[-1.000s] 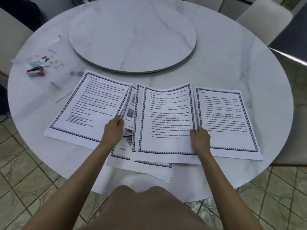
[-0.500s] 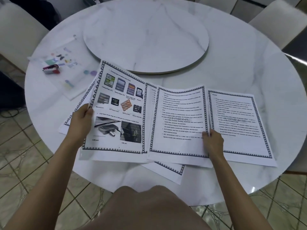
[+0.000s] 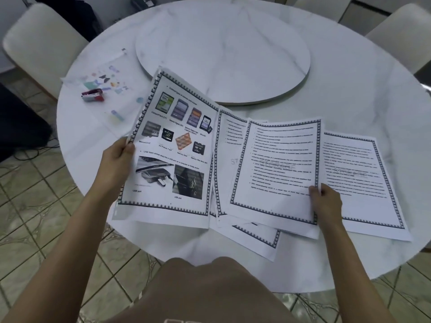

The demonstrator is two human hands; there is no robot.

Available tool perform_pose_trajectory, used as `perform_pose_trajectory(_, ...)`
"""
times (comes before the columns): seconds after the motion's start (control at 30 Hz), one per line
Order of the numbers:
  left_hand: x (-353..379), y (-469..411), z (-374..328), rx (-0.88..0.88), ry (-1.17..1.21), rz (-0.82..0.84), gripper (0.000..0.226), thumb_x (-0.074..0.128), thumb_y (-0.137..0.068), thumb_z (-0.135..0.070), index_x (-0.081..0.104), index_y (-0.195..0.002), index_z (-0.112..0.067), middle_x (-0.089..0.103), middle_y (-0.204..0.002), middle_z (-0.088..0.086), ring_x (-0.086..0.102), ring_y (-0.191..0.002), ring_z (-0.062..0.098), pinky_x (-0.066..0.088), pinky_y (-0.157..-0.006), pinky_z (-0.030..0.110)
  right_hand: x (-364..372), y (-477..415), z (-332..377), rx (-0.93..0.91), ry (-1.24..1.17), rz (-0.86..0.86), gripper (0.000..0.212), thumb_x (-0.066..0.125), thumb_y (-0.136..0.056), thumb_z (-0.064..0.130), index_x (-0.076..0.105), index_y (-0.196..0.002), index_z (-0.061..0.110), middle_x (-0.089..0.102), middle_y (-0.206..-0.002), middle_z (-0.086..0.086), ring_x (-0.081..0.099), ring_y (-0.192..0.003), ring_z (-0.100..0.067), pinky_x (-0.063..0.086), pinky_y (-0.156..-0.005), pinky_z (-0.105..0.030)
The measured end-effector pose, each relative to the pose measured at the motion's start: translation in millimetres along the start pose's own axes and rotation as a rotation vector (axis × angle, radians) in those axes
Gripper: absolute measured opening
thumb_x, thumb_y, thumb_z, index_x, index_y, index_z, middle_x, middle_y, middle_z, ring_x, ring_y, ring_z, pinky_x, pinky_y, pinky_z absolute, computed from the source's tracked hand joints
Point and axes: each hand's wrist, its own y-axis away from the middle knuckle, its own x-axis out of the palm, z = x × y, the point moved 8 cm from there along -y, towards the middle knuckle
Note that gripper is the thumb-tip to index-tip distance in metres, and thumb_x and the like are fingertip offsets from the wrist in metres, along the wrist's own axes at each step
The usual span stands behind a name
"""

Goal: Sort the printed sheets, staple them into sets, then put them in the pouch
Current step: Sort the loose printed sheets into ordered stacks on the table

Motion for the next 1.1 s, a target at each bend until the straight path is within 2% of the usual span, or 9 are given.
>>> perform_pose_trajectory(0.13,-12,-3,-13,0.036,0.015,-0.013,0.028,0.036,-0.099,-0.012,0.056,-0.083,-0.025,0.050,-0.073,-0.006,0.044,-0.063,0.002,0.036,-0.058,0.015,-9,5,9,-0.016,-0.069,-0.032,0.031,0.048,-0.094,0.018,0.052,-0.083,-0.012,0.049,-0.075,-0.020,0.044,-0.072,-0.023,0.032,-0.060,-0.030)
perform_pose_trajectory(0.23,-29,-10,-17,0.051,-0.017,-0.015,0.030,0.037,-0.098,-0.014,0.056,-0.079,-0.028,0.054,-0.077,-0.004,0.047,-0.074,0.014,0.037,-0.066,0.026,-14,7,15,-0.032,-0.098,-0.074,0.032,0.049,-0.094,0.018,0.054,-0.093,-0.013,0.058,-0.092,-0.032,0.053,-0.078,-0.034,0.046,-0.075,-0.043)
perform_pose_trajectory(0.33,-50,-16,-16,0.043,-0.013,-0.030,0.029,0.039,-0.098,-0.018,0.059,-0.081,-0.030,0.060,-0.085,-0.002,0.054,-0.088,0.023,0.045,-0.078,0.035,-17,12,19,-0.032,-0.115,-0.104,0.032,0.048,-0.094,0.018,0.054,-0.098,-0.013,0.060,-0.101,-0.032,0.056,-0.096,-0.045,0.046,-0.087,-0.052)
perform_pose_trajectory(0.57,-71,-25,-9,-0.006,0.055,-0.023,0.029,0.037,-0.099,-0.018,0.061,-0.083,-0.025,0.062,-0.091,-0.003,0.059,-0.082,0.019,0.047,-0.090,0.045,-16,21,22,-0.023,-0.159,-0.103,0.012,0.049,-0.094,0.019,0.057,-0.091,0.010,0.059,-0.090,-0.013,0.058,-0.096,-0.037,0.046,-0.088,-0.048)
perform_pose_trajectory(0.73,-56,-32,7,-0.039,-0.001,0.010,0.028,0.038,-0.099,-0.016,0.059,-0.082,-0.025,0.060,-0.086,-0.006,0.056,-0.088,0.025,0.045,-0.091,0.043,-19,23,20,-0.017,-0.183,-0.113,0.019,0.050,-0.094,0.019,0.060,-0.097,0.003,0.062,-0.098,-0.025,0.057,-0.093,-0.039,0.045,-0.091,-0.052)
perform_pose_trajectory(0.83,-49,-34,16,-0.050,-0.002,0.008,0.031,0.038,-0.098,-0.012,0.057,-0.078,-0.027,0.058,-0.084,-0.006,0.051,-0.090,0.022,0.043,-0.083,0.039,-20,23,21,-0.020,-0.215,-0.117,0.022,0.049,-0.094,0.019,0.059,-0.099,0.001,0.058,-0.107,-0.033,0.057,-0.092,-0.043,0.046,-0.089,-0.051)
perform_pose_trajectory(0.97,-46,-36,20,-0.053,-0.018,0.017,0.031,0.038,-0.097,-0.012,0.051,-0.073,-0.026,0.052,-0.088,0.006,0.044,-0.088,0.019,0.037,-0.069,0.032,-12,21,27,-0.020,-0.288,-0.091,0.023,0.050,-0.093,0.020,0.058,-0.096,-0.001,0.059,-0.102,-0.031,0.057,-0.088,-0.039,0.047,-0.085,-0.044)
perform_pose_trajectory(1.03,-46,-36,20,-0.053,-0.027,0.021,0.031,0.038,-0.097,-0.012,0.050,-0.073,-0.027,0.049,-0.089,0.007,0.043,-0.087,0.019,0.036,-0.067,0.031,-2,21,34,-0.025,-0.323,-0.060,0.019,0.050,-0.094,0.019,0.060,-0.094,0.003,0.059,-0.090,-0.020,0.053,-0.084,-0.025,0.046,-0.082,-0.040)
perform_pose_trajectory(1.1,-46,-35,21,-0.059,-0.041,0.024,0.032,0.037,-0.098,-0.011,0.050,-0.074,-0.028,0.050,-0.094,0.009,0.043,-0.088,0.020,0.037,-0.068,0.032,11,22,42,-0.021,-0.365,-0.030,0.012,0.049,-0.095,0.016,0.060,-0.098,0.011,0.058,-0.093,-0.009,0.053,-0.087,-0.020,0.045,-0.082,-0.036)
